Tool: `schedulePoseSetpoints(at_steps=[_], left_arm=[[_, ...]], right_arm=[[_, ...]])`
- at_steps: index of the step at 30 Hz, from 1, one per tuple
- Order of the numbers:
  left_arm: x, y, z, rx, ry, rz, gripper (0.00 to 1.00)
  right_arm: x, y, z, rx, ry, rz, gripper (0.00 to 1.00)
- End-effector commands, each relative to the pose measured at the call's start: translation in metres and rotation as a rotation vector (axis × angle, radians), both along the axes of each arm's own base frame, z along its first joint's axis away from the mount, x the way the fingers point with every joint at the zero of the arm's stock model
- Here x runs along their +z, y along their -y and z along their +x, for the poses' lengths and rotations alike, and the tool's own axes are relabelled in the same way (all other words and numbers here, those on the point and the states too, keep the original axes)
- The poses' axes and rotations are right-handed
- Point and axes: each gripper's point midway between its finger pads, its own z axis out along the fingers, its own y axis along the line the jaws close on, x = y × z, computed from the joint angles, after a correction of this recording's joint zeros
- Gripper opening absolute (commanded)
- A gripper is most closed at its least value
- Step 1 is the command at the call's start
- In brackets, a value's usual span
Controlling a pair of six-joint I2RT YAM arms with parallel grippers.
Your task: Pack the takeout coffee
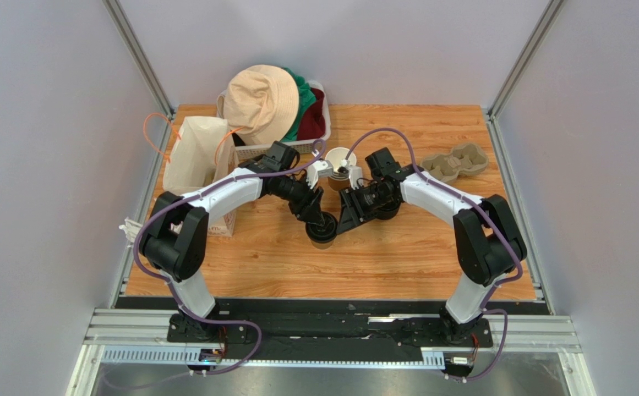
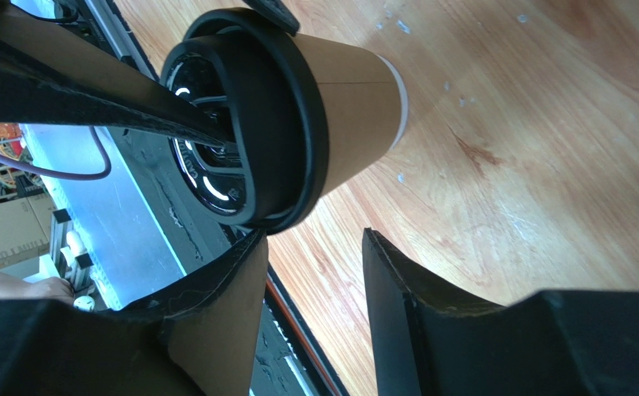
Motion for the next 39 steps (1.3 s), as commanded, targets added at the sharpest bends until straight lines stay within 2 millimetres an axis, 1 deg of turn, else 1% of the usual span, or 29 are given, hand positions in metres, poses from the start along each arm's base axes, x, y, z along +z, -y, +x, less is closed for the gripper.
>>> schedulePoseSetpoints(at_steps=[1, 5, 8, 9, 11, 12, 14, 15, 17, 18, 20, 23, 24, 25, 28, 30, 31, 33, 34, 35, 36, 37, 38, 39], left_arm=[[-0.084, -0.064, -0.016, 0.012, -0.028, 0.388, 0.45], [-0.084, -0.064, -0.017, 0.011, -0.032, 0.388, 0.45], [-0.084, -0.064, -0.017, 0.013, -0.031, 0.389, 0.45], [-0.085, -0.064, -0.016, 0.012, -0.029, 0.39, 0.45], [-0.085, -0.064, -0.016, 0.013, -0.03, 0.39, 0.45], [-0.085, -0.064, -0.016, 0.014, -0.029, 0.391, 0.45], [-0.085, -0.064, -0.016, 0.014, -0.029, 0.39, 0.45], [-0.085, -0.065, -0.017, 0.013, -0.032, 0.393, 0.45], [-0.085, -0.064, -0.017, 0.012, -0.029, 0.391, 0.45], [-0.085, -0.064, -0.016, 0.014, -0.029, 0.391, 0.45], [-0.084, -0.064, -0.017, 0.013, -0.03, 0.39, 0.45], [-0.084, -0.064, -0.017, 0.011, -0.028, 0.389, 0.45], [-0.084, -0.064, -0.017, 0.012, -0.029, 0.39, 0.45], [-0.084, -0.064, -0.016, 0.014, -0.027, 0.388, 0.45], [-0.085, -0.064, -0.017, 0.011, -0.03, 0.389, 0.45], [-0.084, -0.064, -0.017, 0.014, -0.027, 0.388, 0.45], [-0.084, -0.064, -0.016, 0.013, -0.025, 0.387, 0.45], [-0.084, -0.064, -0.017, 0.013, -0.025, 0.387, 0.45], [-0.083, -0.064, -0.017, 0.013, -0.025, 0.385, 0.45], [-0.084, -0.064, -0.017, 0.012, -0.026, 0.386, 0.45], [-0.084, -0.065, -0.017, 0.012, -0.028, 0.388, 0.45], [-0.083, -0.064, -0.016, 0.013, -0.023, 0.386, 0.45], [-0.084, -0.064, -0.017, 0.014, -0.027, 0.386, 0.45], [-0.083, -0.064, -0.016, 0.014, -0.027, 0.386, 0.45]], right_arm=[[0.01, -0.013, 0.003, 0.01, 0.04, 0.044, 0.5], [0.008, -0.013, 0.003, 0.001, 0.041, 0.04, 0.52], [-0.002, -0.01, 0.01, -0.035, 0.061, -0.009, 0.53], [-0.01, -0.005, 0.015, -0.062, 0.072, -0.049, 0.53], [-0.017, -0.002, 0.017, -0.077, 0.078, -0.077, 0.53], [-0.024, 0.003, 0.021, -0.099, 0.092, -0.12, 0.53], [-0.03, 0.005, 0.02, -0.1, 0.096, -0.147, 0.53], [-0.034, 0.01, 0.025, -0.12, 0.121, -0.187, 0.53], [-0.04, 0.012, 0.023, -0.109, 0.146, -0.244, 0.53], [-0.042, 0.015, 0.026, -0.114, 0.17, -0.273, 0.52], [-0.044, 0.014, 0.023, -0.098, 0.188, -0.303, 0.52], [-0.044, 0.013, 0.024, -0.093, 0.221, -0.328, 0.52], [-0.046, 0.017, 0.027, -0.099, 0.246, -0.361, 0.52], [-0.048, 0.015, 0.025, -0.089, 0.256, -0.376, 0.52], [-0.052, 0.017, 0.025, -0.08, 0.245, -0.397, 0.52], [-0.046, 0.012, 0.023, -0.067, 0.244, -0.367, 0.52], [-0.039, 0.01, 0.025, -0.07, 0.244, -0.331, 0.52], [-0.014, 0.001, 0.023, -0.059, 0.247, -0.226, 0.52], [-0.004, 0.002, 0.026, -0.066, 0.244, -0.191, 0.52], [0.011, 0.001, 0.026, -0.067, 0.255, -0.143, 0.52], [0.025, -0.005, 0.021, -0.042, 0.239, -0.074, 0.52], [0.033, -0.003, 0.023, -0.048, 0.233, -0.043, 0.52], [0.044, -0.004, 0.021, -0.04, 0.229, -0.005, 0.53], [0.057, -0.01, 0.017, -0.015, 0.21, 0.055, 0.53]])
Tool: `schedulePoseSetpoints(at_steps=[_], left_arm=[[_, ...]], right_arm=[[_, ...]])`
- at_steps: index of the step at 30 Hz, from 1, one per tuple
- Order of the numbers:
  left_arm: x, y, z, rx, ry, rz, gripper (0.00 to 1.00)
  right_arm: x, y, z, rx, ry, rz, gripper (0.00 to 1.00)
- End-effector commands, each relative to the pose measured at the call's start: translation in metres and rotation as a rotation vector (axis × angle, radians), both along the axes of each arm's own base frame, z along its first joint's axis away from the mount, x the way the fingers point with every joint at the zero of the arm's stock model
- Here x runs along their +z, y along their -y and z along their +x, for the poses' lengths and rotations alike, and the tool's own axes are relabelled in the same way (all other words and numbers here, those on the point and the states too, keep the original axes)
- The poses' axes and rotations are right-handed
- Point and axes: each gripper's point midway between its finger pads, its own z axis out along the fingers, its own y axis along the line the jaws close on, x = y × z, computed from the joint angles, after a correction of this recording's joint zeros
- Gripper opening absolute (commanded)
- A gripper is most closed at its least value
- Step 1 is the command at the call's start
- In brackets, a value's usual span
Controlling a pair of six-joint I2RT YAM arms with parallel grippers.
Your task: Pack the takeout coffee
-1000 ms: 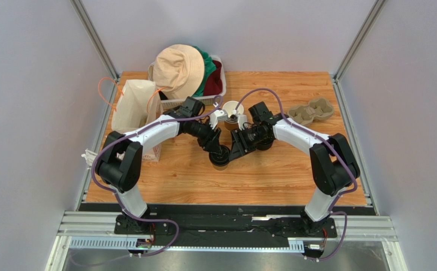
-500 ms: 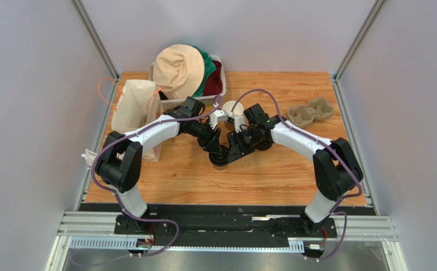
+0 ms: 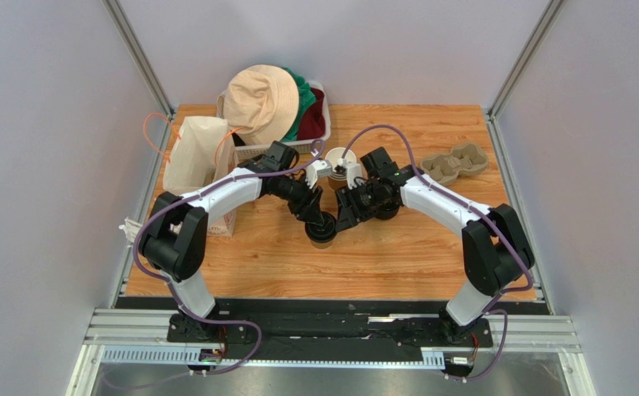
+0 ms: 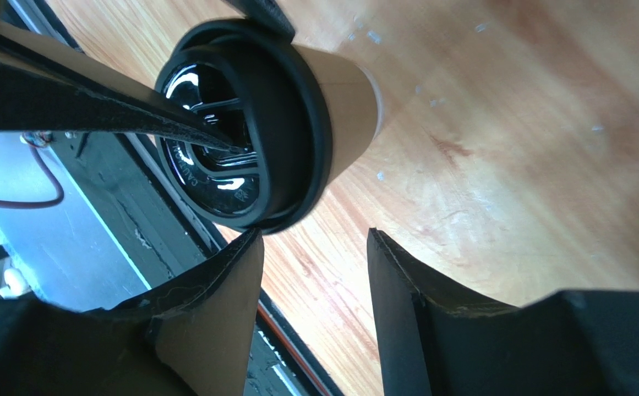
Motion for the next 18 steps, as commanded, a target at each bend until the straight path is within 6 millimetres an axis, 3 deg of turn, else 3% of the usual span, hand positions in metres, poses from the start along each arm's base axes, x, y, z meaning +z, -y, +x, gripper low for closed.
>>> schedulePoseSetpoints(at_steps=[1, 4, 7, 12, 18], left_arm=[[-0.083, -0.062, -0.017, 0.003, -0.024, 0.381, 0.45], [-0.077, -0.06, -0.015, 0.005, -0.017, 0.368, 0.43], [-0.064, -0.053, -0.014, 0.005, -0.008, 0.324, 0.44], [-0.04, -0.045, -0.01, -0.005, 0.027, 0.276, 0.47], [-0.018, -0.038, -0.007, -0.012, 0.061, 0.227, 0.53]], right_arm=[[0.053, -0.007, 0.017, 0.038, 0.096, 0.178, 0.52], [0.068, -0.014, 0.021, 0.03, 0.078, 0.224, 0.53], [0.067, -0.022, 0.025, 0.024, 0.032, 0.243, 0.53], [0.051, -0.026, 0.027, 0.022, -0.015, 0.229, 0.56], [0.05, -0.025, 0.026, 0.021, -0.005, 0.226, 0.59]])
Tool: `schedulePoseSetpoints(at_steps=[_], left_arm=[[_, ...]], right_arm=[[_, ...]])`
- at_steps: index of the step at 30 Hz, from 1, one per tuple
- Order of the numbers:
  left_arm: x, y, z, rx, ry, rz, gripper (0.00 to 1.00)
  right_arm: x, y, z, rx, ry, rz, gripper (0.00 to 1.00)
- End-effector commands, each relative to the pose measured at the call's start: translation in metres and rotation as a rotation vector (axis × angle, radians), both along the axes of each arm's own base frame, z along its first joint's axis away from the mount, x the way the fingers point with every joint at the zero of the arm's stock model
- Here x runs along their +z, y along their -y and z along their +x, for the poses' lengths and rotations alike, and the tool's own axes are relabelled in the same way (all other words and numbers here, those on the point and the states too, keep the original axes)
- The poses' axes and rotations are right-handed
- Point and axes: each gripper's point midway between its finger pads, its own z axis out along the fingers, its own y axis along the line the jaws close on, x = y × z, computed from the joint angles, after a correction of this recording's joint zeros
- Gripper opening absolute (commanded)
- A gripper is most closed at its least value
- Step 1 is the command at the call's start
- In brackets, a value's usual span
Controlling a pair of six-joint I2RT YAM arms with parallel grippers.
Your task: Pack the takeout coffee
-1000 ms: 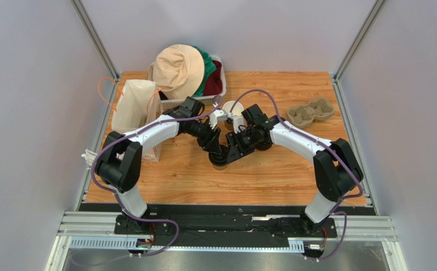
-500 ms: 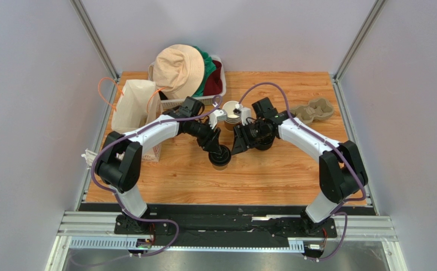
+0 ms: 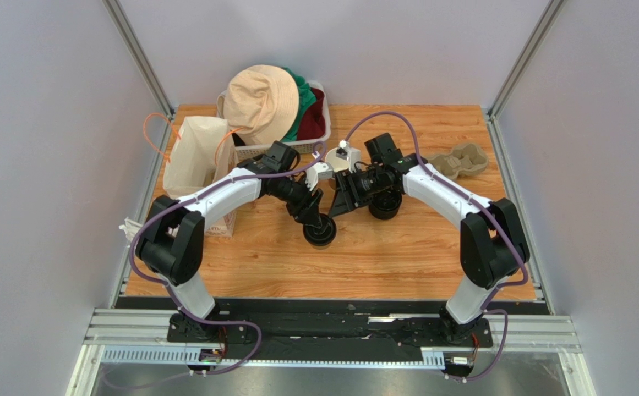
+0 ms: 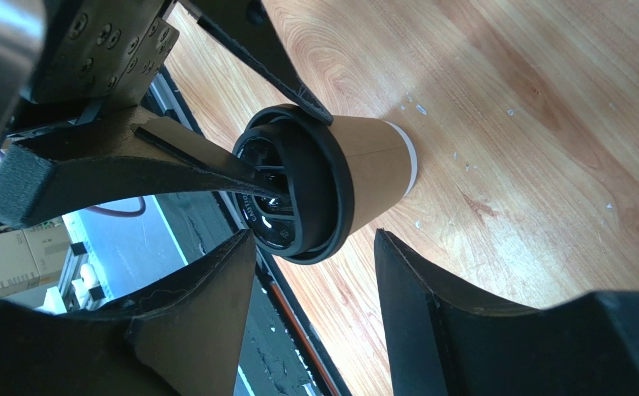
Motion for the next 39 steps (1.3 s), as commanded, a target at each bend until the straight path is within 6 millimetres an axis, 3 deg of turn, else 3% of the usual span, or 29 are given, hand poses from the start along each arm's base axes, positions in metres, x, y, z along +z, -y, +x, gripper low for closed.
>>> schedulePoseSetpoints(at_steps=[1, 11, 16, 17, 21, 31, 35, 39], left_arm=[[-0.024, -0.033, 0.001, -0.005, 0.057, 0.194, 0.54], [-0.027, -0.029, 0.012, 0.0, 0.058, 0.206, 0.65], [-0.016, -0.023, 0.018, 0.008, 0.062, 0.173, 0.82], [-0.012, -0.022, 0.021, 0.009, 0.068, 0.164, 0.9], [0.002, -0.016, 0.025, 0.006, 0.081, 0.133, 0.96], [0.057, 0.0, 0.032, -0.017, 0.085, -0.058, 0.97], [0.058, -0.007, 0.031, 0.001, 0.069, -0.047, 0.97], [0.045, -0.03, 0.032, 0.054, 0.042, -0.022, 0.97]], right_arm=[[0.011, -0.006, 0.003, 0.008, 0.03, 0.039, 0.59], [0.004, -0.004, -0.001, 0.015, 0.028, 0.028, 0.6], [0.006, -0.006, -0.006, 0.035, 0.025, 0.039, 0.63], [0.006, -0.007, -0.006, 0.037, 0.026, 0.041, 0.63], [0.004, -0.008, -0.007, 0.038, 0.019, 0.038, 0.64], [0.006, -0.009, -0.009, 0.044, 0.015, 0.053, 0.68], [0.001, -0.01, -0.004, 0.014, 0.009, 0.027, 0.68], [-0.007, -0.017, -0.003, 0.019, -0.005, 0.009, 0.68]])
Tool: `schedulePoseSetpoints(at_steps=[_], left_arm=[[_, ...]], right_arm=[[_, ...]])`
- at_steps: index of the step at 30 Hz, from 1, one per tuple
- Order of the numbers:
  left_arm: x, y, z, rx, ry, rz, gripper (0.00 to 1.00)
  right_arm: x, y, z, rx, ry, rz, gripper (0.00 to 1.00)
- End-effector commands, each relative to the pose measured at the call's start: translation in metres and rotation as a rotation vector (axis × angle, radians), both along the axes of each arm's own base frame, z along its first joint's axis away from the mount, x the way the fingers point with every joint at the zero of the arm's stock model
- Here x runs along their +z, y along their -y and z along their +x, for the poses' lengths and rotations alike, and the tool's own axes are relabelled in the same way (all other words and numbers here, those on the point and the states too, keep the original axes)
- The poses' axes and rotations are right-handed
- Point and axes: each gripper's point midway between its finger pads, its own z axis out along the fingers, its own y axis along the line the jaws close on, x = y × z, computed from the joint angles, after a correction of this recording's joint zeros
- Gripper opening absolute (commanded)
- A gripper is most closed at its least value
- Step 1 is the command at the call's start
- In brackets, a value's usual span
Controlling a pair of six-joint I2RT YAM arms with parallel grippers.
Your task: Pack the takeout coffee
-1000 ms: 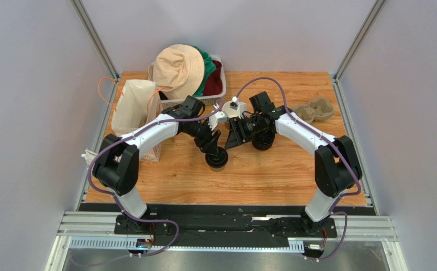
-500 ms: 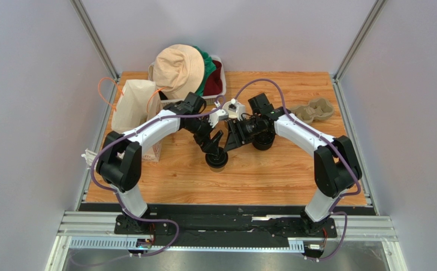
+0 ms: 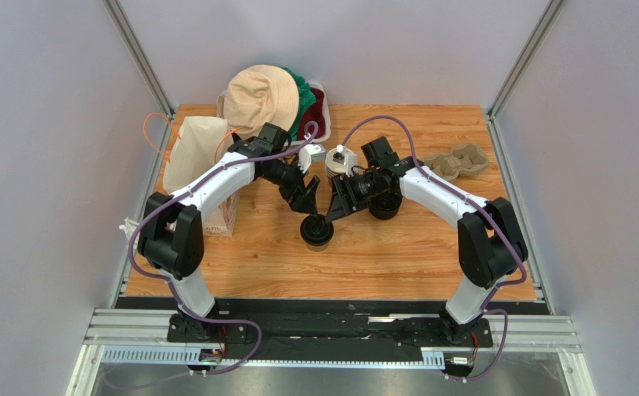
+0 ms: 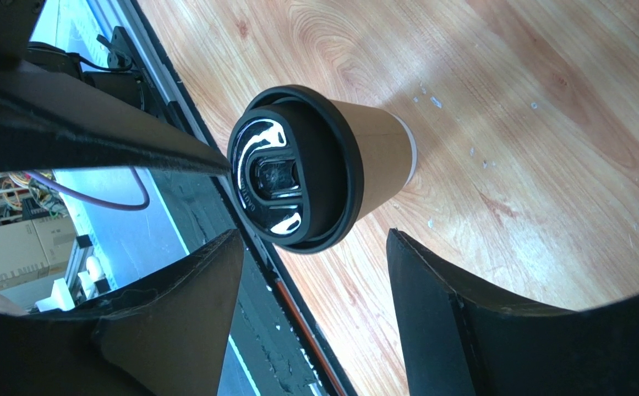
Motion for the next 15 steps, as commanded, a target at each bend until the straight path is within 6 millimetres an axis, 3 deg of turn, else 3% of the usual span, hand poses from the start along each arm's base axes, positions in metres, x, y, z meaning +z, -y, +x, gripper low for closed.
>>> schedulePoseSetpoints(at_steps=[1, 7, 15], left_arm=[[0.004, -0.023, -0.006, 0.034, -0.016, -0.017, 0.97], [-0.01, -0.047, -0.012, 0.078, -0.045, 0.002, 0.97], [-0.029, -0.048, -0.015, 0.085, -0.079, 0.001, 0.97]], right_arm=[[-0.001, -0.015, 0.008, 0.004, 0.02, 0.008, 0.68], [-0.013, -0.025, 0.007, 0.016, 0.011, -0.031, 0.67], [-0.019, -0.03, 0.008, 0.02, 0.003, -0.044, 0.65]])
